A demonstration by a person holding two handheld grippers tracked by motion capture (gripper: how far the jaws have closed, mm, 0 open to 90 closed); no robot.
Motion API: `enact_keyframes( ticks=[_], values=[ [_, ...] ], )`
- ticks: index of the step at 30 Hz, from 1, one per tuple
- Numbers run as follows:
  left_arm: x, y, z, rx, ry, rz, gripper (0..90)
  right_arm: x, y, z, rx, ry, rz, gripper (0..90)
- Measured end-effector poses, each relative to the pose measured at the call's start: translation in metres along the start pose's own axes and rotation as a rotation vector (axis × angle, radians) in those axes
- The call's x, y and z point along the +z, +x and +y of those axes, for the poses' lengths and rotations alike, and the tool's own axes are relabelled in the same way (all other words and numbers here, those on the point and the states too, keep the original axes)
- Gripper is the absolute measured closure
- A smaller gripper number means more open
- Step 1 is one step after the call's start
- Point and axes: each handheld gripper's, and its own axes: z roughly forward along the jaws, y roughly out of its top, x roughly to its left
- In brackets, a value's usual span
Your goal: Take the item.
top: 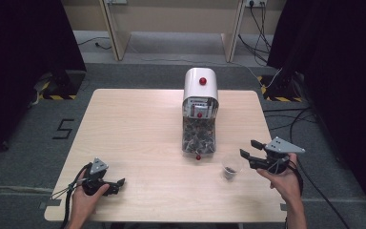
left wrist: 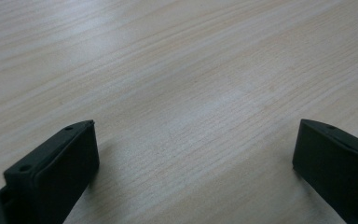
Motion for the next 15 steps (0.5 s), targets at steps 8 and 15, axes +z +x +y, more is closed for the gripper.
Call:
enact_keyframes(
  ticks=[8, 15],
  values=[
    [0.0, 0.0, 0.0, 0.0, 0.0, 0.0, 0.0, 0.0, -0.007, -0.005, 0.02, 0.011, -0.034, 41.0],
    [0.0, 0.0, 0.0, 0.0, 0.0, 0.0, 0.0, 0.0, -0.013, -0.008, 0.048, 0.003, -0.048, 40.9]
  ],
)
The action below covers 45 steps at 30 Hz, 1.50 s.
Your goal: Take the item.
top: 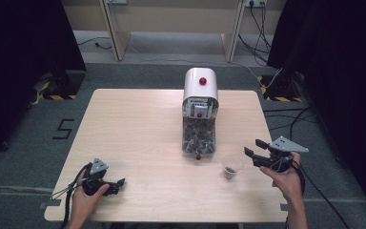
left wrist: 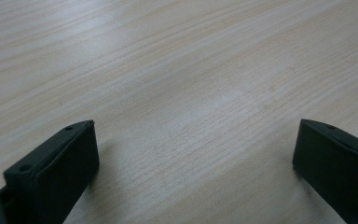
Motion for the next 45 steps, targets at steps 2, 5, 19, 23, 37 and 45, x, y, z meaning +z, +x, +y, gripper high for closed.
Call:
enact_keyframes(
  ticks=[2, 5, 19, 23, 37, 45],
  values=[
    [0.0, 0.0, 0.0, 0.0, 0.0, 0.0, 0.0, 0.0, -0.002, -0.002, 0.001, 0.009, -0.009, 40.9],
    [0.0, 0.0, 0.0, 0.0, 0.0, 0.0, 0.0, 0.001, -0.006, -0.004, 0.016, 0.008, -0.02, 40.8],
    [0.0, 0.0, 0.0, 0.0, 0.0, 0.0, 0.0, 0.002, -0.013, -0.01, 0.029, 0.027, -0.056, 40.5],
    [0.0, 0.0, 0.0, 0.0, 0.0, 0.0, 0.0, 0.002, -0.015, -0.011, 0.029, 0.033, -0.06, 40.4],
    [0.0, 0.0, 0.0, 0.0, 0.0, 0.0, 0.0, 0.003, -0.017, -0.019, 0.02, 0.065, -0.095, 40.3],
    [0.0, 0.0, 0.0, 0.0, 0.0, 0.0, 0.0, 0.001, -0.012, -0.026, 0.005, 0.092, -0.1, 39.8]
  ],
)
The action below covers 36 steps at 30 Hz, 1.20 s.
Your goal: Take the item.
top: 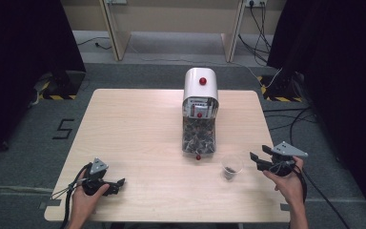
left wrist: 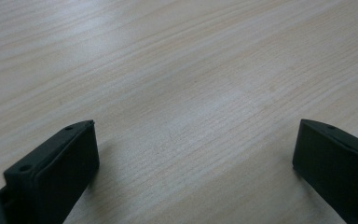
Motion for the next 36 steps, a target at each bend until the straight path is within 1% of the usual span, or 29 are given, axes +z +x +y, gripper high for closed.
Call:
enact_keyframes(
  ticks=[1, 4, 5, 6, 7, 10, 11, 14, 15, 17, 20, 23, 27, 30, 32, 33, 36],
  values=[
    [0.0, 0.0, 0.0, 0.0, 0.0, 0.0, 0.0, -0.003, 0.001, -0.003, -0.009, 0.008, -0.015, 39.4],
    [0.0, 0.0, 0.0, -0.002, 0.0, -0.001, 0.0, -0.008, 0.002, -0.007, -0.006, 0.005, -0.013, 39.3],
    [0.0, 0.0, 0.0, -0.002, 0.0, -0.001, 0.0, -0.011, 0.003, -0.012, 0.005, 0.003, -0.015, 39.2],
    [0.0, 0.0, 0.0, -0.002, 0.0, -0.001, 0.0, -0.011, 0.003, -0.012, 0.005, 0.003, -0.015, 39.2],
    [0.0, 0.0, 0.0, 0.0, 0.0, 0.0, 0.0, -0.014, 0.006, -0.016, 0.003, 0.007, -0.015, 39.1],
    [0.0, 0.0, 0.0, 0.0, 0.0, 0.0, 0.0, -0.016, 0.008, -0.018, 0.004, 0.008, -0.015, 39.0],
    [0.0, 0.0, 0.0, 0.0, 0.0, 0.0, 0.0, -0.017, 0.009, -0.019, 0.006, 0.011, -0.022, 38.8],
    [0.0, 0.0, 0.0, 0.0, 0.0, 0.0, 0.0, -0.019, 0.008, -0.02, 0.012, 0.007, -0.03, 38.7],
    [0.0, 0.0, 0.0, 0.0, 0.0, 0.0, 0.0, -0.02, 0.008, -0.022, 0.022, 0.007, -0.035, 38.5],
    [0.0, 0.0, 0.0, 0.0, 0.0, 0.0, 0.0, -0.021, 0.008, -0.025, 0.022, 0.012, -0.037, 38.4],
    [0.0, 0.0, 0.0, 0.0, 0.0, 0.0, 0.0, -0.023, 0.008, -0.029, 0.029, 0.016, -0.038, 38.3],
    [0.0, 0.0, 0.0, 0.0, 0.0, 0.0, 0.0, -0.026, 0.011, -0.03, 0.023, 0.02, -0.034, 38.2],
    [0.0, 0.0, 0.0, 0.0, 0.0, 0.0, 0.0, -0.03, 0.016, -0.031, 0.023, 0.007, -0.03, 37.5],
    [0.0, 0.0, 0.0, 0.0, 0.0, 0.0, 0.0, -0.03, 0.017, -0.033, 0.019, 0.011, -0.029, 37.5],
    [0.0, 0.0, 0.0, 0.0, 0.0, 0.0, 0.0, -0.03, 0.016, -0.034, 0.024, 0.015, -0.036, 37.4],
    [0.0, 0.0, 0.0, 0.0, 0.0, 0.0, 0.0, -0.031, 0.014, -0.037, 0.028, 0.024, -0.048, 37.1],
    [0.0, 0.0, 0.0, 0.0, 0.0, 0.0, 0.0, -0.032, 0.013, -0.039, 0.039, 0.027, -0.055, 36.8]
  ],
)
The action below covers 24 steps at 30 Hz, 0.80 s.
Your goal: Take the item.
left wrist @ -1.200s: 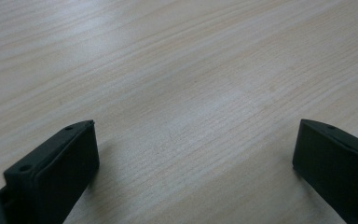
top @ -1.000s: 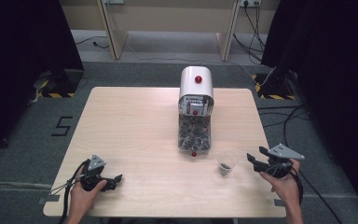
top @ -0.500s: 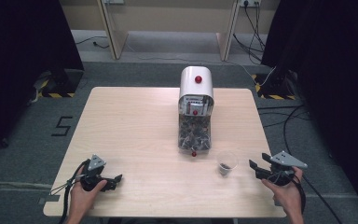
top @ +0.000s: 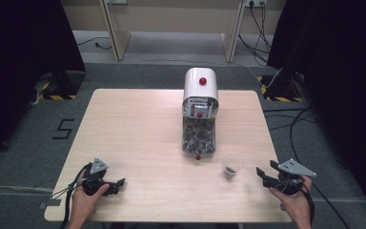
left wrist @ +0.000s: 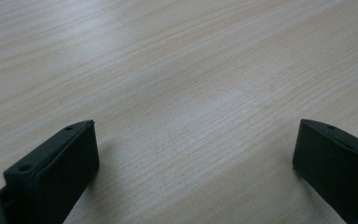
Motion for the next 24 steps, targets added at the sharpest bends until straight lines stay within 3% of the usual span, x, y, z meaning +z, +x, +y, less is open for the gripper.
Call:
enact_keyframes(
  ticks=[12, 24],
  values=[
    [0.0, 0.0, 0.0, 0.0, 0.0, 0.0, 0.0, -0.006, 0.009, -0.009, 0.007, 0.0, -0.011, 32.4],
    [0.0, 0.0, 0.0, 0.0, 0.0, 0.0, 0.0, -0.01, 0.024, -0.021, -0.003, 0.009, 0.015, 32.2]
  ],
)
